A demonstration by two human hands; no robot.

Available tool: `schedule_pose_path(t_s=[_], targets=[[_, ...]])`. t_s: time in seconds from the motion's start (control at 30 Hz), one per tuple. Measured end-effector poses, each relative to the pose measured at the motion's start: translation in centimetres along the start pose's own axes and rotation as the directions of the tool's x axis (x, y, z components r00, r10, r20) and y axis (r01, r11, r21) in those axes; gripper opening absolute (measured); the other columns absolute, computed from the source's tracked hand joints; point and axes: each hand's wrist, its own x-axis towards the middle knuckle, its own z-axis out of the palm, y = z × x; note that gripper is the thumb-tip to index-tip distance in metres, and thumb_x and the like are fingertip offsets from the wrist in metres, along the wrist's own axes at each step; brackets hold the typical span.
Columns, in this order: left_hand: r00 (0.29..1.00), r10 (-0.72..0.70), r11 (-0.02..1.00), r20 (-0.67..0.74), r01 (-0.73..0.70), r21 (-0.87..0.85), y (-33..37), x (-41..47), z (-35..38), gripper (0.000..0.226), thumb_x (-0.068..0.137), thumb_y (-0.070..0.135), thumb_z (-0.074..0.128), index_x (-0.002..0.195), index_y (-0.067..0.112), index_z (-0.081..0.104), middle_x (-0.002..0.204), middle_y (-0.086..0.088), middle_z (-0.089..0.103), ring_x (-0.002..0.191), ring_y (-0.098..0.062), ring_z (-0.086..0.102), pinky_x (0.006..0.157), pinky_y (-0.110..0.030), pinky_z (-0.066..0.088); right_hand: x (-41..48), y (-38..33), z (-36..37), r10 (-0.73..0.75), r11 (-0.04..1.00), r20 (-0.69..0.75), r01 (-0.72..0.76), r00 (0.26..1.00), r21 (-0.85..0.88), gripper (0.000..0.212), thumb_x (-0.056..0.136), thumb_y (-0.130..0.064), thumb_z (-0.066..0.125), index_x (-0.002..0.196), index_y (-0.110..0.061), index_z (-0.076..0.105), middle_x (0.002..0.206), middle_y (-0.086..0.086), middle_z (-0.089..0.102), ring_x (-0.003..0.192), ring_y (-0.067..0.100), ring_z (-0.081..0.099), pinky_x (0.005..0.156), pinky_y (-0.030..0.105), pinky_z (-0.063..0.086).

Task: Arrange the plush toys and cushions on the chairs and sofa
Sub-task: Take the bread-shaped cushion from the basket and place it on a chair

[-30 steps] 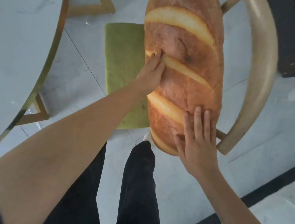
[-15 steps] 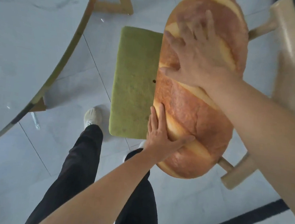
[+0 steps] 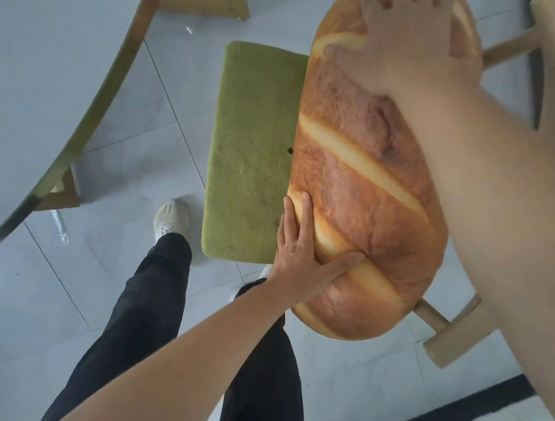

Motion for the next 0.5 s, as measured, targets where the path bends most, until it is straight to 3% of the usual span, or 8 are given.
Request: schedule_pose_path(t_s=[0.1,0.23,0.33,0.43,0.5], targets=[[1.000,0.001,1.000,0.021,-0.001,0.016,-0.2,0.2,-0.3,0.128,0.072,0.080,0.067,0.151,0.052,-0.029,0.166,0.011,-0.033,0.158,-0.029,-0.014,0.126,-0.059,0.007,-4.1,-1.2,2.0,-0.058,0.998,-0.097,0.058,0.994,-0.003,0.081,0.096,-0.072,0.026,0.162,-0.025,0.029,0.170,0.022,0.017,0.157,0.045,0.013,0.125,0.066,0.010],[0.997,0.018,1.000,0.077,-0.019,0.007,0.3,0.1,-0.8,0.126,0.071,0.080,0.068,0.151,0.055,-0.026,0.166,0.011,-0.032,0.158,-0.028,-0.014,0.126,-0.058,0.007,-12.2,-0.7,5.3,-0.024,0.990,-0.184,0.049,0.983,0.134,0.070,0.105,-0.059,0.028,0.164,-0.022,0.026,0.171,0.022,0.010,0.158,0.045,0.008,0.126,0.063,0.010],[0.992,0.056,0.998,0.112,-0.052,-0.035,-0.3,0.1,-2.4,0.109,0.074,0.081,0.057,0.155,0.057,-0.012,0.171,0.013,-0.017,0.159,-0.021,-0.002,0.126,-0.051,0.014,-16.8,-0.8,6.9,0.006,0.983,-0.189,0.029,0.982,0.179,0.067,0.108,-0.055,0.027,0.165,-0.021,0.021,0.172,0.019,0.011,0.159,0.040,0.007,0.127,0.058,0.011],[0.988,0.127,0.992,-0.083,-0.127,-0.003,0.3,0.5,-4.7,0.067,0.098,0.056,0.041,0.160,0.038,0.024,0.165,0.002,0.028,0.147,-0.015,0.036,0.117,-0.040,0.033,-18.3,-0.8,7.3,0.043,0.975,-0.174,-0.004,0.984,0.221,0.065,0.108,-0.053,0.030,0.165,-0.023,0.020,0.173,0.018,0.010,0.160,0.038,0.007,0.128,0.056,0.010],[0.958,0.178,0.984,-0.223,-0.174,0.040,2.5,2.1,-6.5,0.054,0.109,0.041,0.035,0.161,0.031,0.024,0.169,0.001,0.024,0.150,-0.013,0.030,0.122,-0.035,0.025,-18.3,-1.0,7.4,0.049,0.976,-0.172,-0.010,0.984,0.218,0.065,0.109,-0.053,0.029,0.166,-0.023,0.019,0.173,0.018,0.009,0.160,0.038,0.007,0.127,0.057,0.010]])
